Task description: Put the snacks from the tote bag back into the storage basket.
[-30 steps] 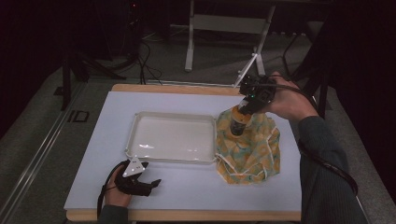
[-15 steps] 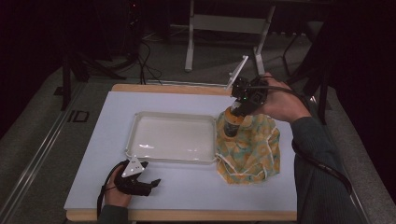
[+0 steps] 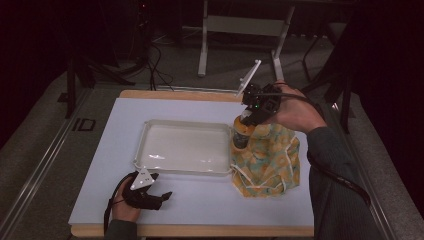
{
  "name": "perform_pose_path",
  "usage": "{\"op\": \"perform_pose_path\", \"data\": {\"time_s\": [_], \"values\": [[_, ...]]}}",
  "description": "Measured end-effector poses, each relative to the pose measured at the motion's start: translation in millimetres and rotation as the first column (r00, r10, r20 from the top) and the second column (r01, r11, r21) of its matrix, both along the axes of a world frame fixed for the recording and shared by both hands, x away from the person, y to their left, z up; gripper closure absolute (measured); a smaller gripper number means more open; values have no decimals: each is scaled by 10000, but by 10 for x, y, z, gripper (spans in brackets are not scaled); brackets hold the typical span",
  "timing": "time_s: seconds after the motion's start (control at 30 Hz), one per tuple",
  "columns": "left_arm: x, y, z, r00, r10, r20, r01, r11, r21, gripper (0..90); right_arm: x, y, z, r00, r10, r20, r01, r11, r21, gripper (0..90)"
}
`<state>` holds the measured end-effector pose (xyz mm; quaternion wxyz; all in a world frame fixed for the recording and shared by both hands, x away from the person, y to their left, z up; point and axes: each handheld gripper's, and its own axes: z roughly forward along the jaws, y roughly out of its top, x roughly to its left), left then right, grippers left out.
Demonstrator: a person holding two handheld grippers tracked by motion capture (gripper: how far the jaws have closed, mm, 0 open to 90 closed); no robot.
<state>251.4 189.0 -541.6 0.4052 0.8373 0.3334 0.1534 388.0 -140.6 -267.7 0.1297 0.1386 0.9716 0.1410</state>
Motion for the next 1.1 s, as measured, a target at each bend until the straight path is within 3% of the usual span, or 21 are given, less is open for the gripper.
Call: {"op": "perform_pose_path", "data": {"time_s": [1.1], "values": [[4,-3,0,10000,-61,-41,61,10000,58,186,-85,316,-255,9982,585,-147,-582,9982,173,587]]}}
